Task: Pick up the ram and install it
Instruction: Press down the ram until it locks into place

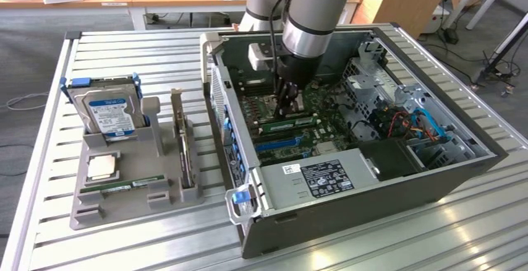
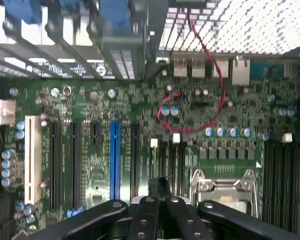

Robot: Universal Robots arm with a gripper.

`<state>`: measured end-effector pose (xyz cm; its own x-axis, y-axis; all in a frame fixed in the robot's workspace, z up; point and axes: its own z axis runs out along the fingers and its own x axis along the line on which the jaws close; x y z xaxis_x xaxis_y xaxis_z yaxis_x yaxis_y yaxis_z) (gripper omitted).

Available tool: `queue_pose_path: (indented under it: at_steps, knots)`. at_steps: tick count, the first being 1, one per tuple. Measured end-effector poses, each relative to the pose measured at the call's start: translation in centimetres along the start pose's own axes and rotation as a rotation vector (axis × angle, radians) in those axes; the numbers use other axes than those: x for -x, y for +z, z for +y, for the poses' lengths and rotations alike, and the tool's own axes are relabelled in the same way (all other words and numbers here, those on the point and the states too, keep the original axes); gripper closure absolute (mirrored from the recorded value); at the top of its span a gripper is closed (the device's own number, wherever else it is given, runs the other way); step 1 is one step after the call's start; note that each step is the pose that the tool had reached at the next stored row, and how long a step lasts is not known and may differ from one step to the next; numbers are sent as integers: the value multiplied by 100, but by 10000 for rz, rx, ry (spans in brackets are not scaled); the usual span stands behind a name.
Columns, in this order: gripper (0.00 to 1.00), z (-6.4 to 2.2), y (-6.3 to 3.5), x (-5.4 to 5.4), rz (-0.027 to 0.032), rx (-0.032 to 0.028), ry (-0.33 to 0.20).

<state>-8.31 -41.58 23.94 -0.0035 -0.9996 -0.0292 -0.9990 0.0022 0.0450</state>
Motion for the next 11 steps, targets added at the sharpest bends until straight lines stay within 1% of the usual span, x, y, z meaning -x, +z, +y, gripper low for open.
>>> queue_pose_path:
  at_steps: [11]
  knots:
    - [89,-258,-12,1,1,0,0]
